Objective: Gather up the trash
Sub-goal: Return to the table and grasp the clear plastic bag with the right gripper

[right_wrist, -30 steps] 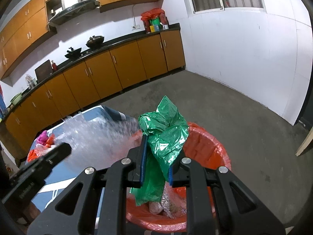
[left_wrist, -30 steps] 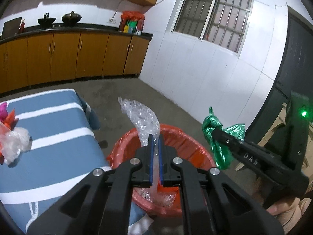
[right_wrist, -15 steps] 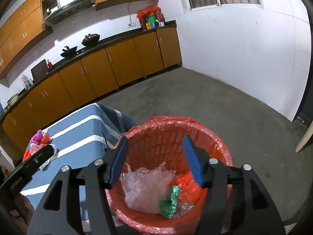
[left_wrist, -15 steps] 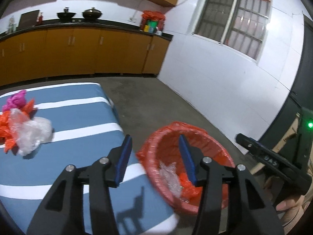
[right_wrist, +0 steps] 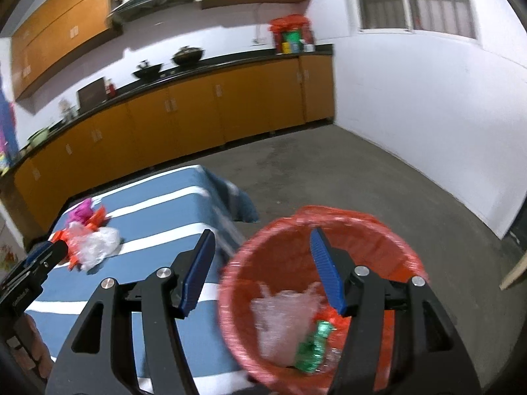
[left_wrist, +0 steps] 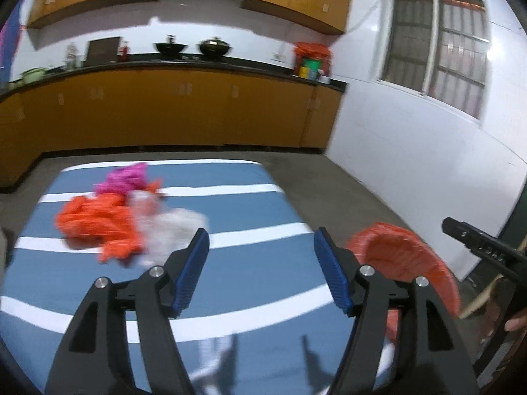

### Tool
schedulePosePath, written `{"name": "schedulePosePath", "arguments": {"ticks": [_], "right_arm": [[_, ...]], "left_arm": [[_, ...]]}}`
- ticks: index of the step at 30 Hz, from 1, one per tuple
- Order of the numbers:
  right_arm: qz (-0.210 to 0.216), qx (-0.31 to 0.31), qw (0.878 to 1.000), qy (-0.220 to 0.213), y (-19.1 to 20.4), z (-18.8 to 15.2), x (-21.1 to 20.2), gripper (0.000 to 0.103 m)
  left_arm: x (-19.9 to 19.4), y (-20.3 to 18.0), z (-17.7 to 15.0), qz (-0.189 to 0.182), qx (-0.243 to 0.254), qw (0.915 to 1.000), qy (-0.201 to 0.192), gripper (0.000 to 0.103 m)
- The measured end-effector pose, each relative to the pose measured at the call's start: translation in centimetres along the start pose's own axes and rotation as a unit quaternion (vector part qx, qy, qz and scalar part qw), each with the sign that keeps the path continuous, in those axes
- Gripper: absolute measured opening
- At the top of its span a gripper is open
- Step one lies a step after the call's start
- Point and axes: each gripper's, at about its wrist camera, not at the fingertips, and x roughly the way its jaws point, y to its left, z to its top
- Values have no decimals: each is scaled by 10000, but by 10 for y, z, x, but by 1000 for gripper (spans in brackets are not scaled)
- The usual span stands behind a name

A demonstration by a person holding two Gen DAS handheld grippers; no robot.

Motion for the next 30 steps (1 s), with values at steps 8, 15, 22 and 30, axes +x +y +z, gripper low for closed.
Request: {"name": "schedulePosePath", "arguments": {"ticks": [8, 15, 22, 30], "right_arm": [[765, -439, 9958, 254, 89, -5, 31, 61], [1381, -882, 9849, 555, 183, -22, 64, 60], [1679, -1210, 9747, 849, 252, -42, 98, 55], [1326, -1274, 9786, 922, 277, -49, 134, 49]], "left_arm": [[-37, 95, -7, 1145, -390, 9924, -233, 72], [-61, 164, -15, 1824, -814, 9795, -252, 73], [-75, 209, -27, 2187, -1024, 9702, -222, 73], [-71, 234, -30, 2302, -1262, 9648, -159, 73]]}}
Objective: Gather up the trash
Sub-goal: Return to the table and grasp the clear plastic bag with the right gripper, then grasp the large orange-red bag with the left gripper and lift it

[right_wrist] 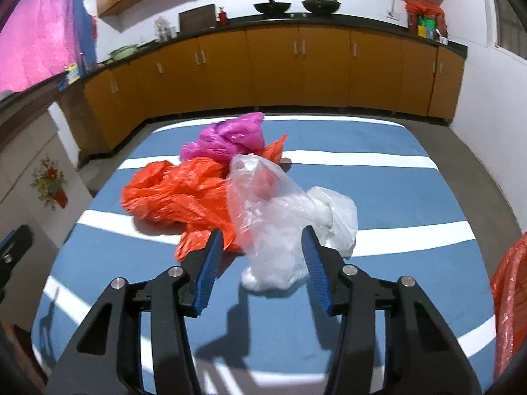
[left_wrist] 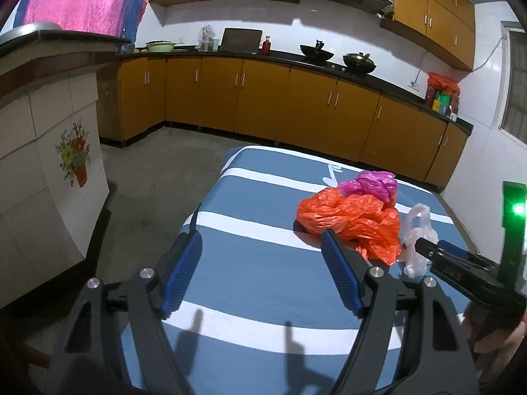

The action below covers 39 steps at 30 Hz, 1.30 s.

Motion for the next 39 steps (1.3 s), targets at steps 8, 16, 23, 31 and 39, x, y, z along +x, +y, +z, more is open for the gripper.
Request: {"name": "schedulePosePath", "arguments": {"ticks": [8, 16, 23, 31, 39], "right_arm": [[-286, -169, 9992, 237, -6, -6, 15, 8], [-345, 62, 9993, 164, -40, -14, -4, 5], [-361, 154, 9990, 199, -57, -17, -9, 5], [-272, 135, 9993, 218, -62, -17, -8, 5], [-250, 151, 9994, 205, -61, -19, -10, 5]], "left_arm": [[18, -20, 3, -174, 122, 9997, 102, 73], [57, -51, 13, -509, 446, 9971, 334, 73], [115, -62, 31, -579, 383, 9942, 822, 73], [152, -70, 29, -719, 520, 9873, 1319, 53], [148, -76, 21, -835, 745, 9851, 1307, 18]]}}
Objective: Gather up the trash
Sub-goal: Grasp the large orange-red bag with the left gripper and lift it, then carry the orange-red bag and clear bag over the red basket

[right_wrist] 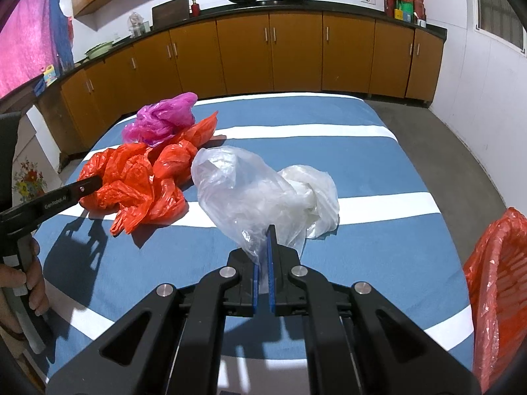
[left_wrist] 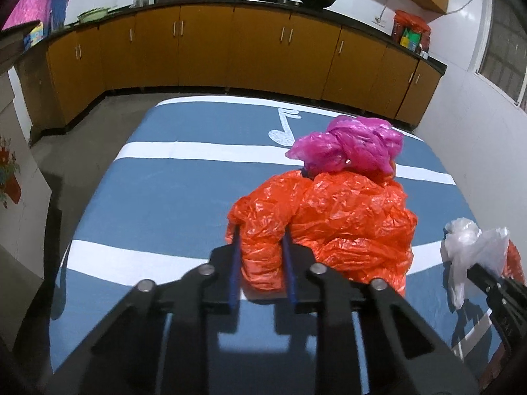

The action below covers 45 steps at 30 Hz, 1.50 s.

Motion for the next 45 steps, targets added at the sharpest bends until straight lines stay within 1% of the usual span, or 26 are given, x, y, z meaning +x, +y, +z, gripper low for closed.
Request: {"name": "schedulePosePath", "arguments": {"ticks": [4, 14, 21, 26, 33, 45], "right_arm": [[4, 5, 10000, -49, 0, 0, -8, 5], [19, -14, 9997, -244, -2, 0, -36, 5], [-28, -3, 9991, -419, -11, 0, -59, 5], [-101, 32, 9983, -565, -20, 0, -77, 5], [-234, 151, 9968, -745, -38, 0, -98, 5], [-524, 451, 9930, -954, -78, -11, -130, 5]], "left_arm": [[-15, 2, -6, -68, -23, 9999, -134, 14], [-73, 1, -25, -211, -12, 9982, -554, 13], [-110, -9, -30, -364, 88, 9960, -816, 13], [-131, -26, -31, -513, 201, 9938, -969, 13], [-147, -54, -34, -718, 377, 9909, -1072, 13], [-150, -97, -36, -1107, 586, 9865, -1052, 13]]}}
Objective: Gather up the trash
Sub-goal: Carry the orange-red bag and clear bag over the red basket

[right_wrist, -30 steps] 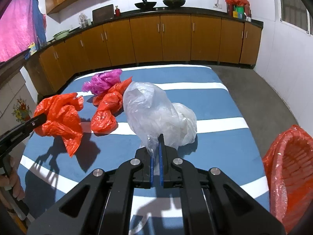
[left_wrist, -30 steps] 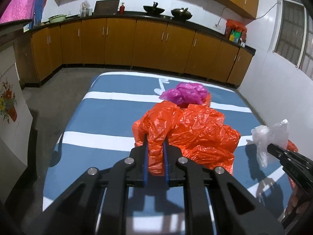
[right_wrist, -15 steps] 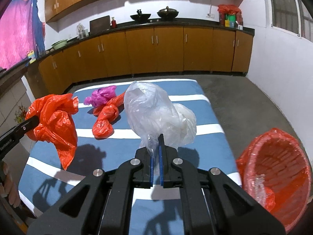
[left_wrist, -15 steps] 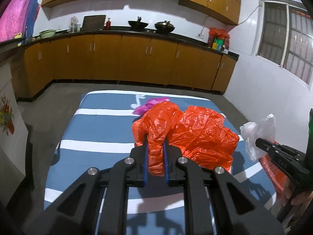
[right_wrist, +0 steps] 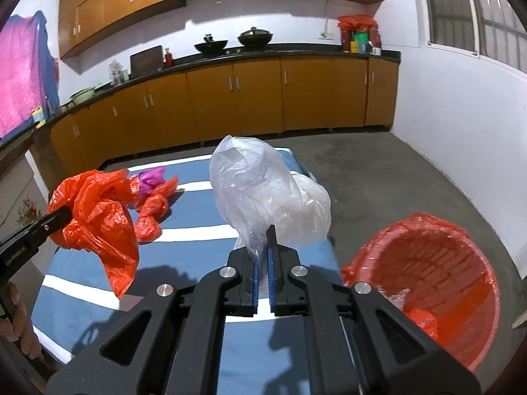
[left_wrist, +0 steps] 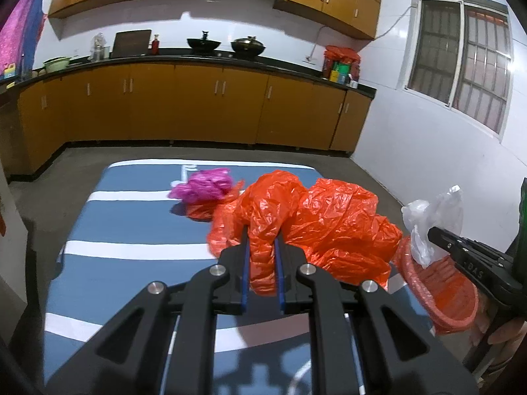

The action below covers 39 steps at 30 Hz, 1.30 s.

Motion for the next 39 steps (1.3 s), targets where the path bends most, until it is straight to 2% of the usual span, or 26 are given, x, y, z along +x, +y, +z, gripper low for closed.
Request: {"name": "schedulePosePath", "arguments": {"ticks": [15, 27, 39], "right_arm": [[-591, 407, 9974, -95, -69, -7, -29, 5], [-1183, 956, 9883, -77, -132, -20, -55, 5], [-1311, 1274, 9831, -22, -159, -28, -65, 5]], "left_arm": [[22, -77, 0, -581, 225, 9980, 120, 13], [44, -153, -13, -1176, 501, 9912, 348, 13], [67, -213, -25, -1560, 691, 9835, 603, 13]]}}
